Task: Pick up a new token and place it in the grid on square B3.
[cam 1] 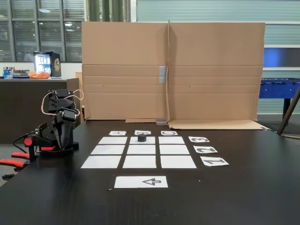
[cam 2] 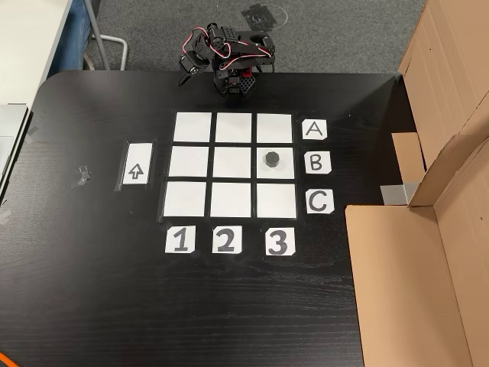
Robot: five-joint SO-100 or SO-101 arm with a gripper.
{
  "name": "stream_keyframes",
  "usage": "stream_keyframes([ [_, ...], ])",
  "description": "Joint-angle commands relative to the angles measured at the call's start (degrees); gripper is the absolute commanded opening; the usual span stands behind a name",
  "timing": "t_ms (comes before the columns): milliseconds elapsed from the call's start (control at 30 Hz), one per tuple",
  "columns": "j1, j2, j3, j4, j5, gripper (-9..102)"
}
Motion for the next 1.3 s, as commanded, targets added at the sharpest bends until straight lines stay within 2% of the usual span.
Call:
stream_keyframes([
  [0, -0.8, 0.2, 0.0, -0.2, -0.4, -1],
  [1267, -1.7, 0.2, 0.1, -0.1, -0.5, -1],
])
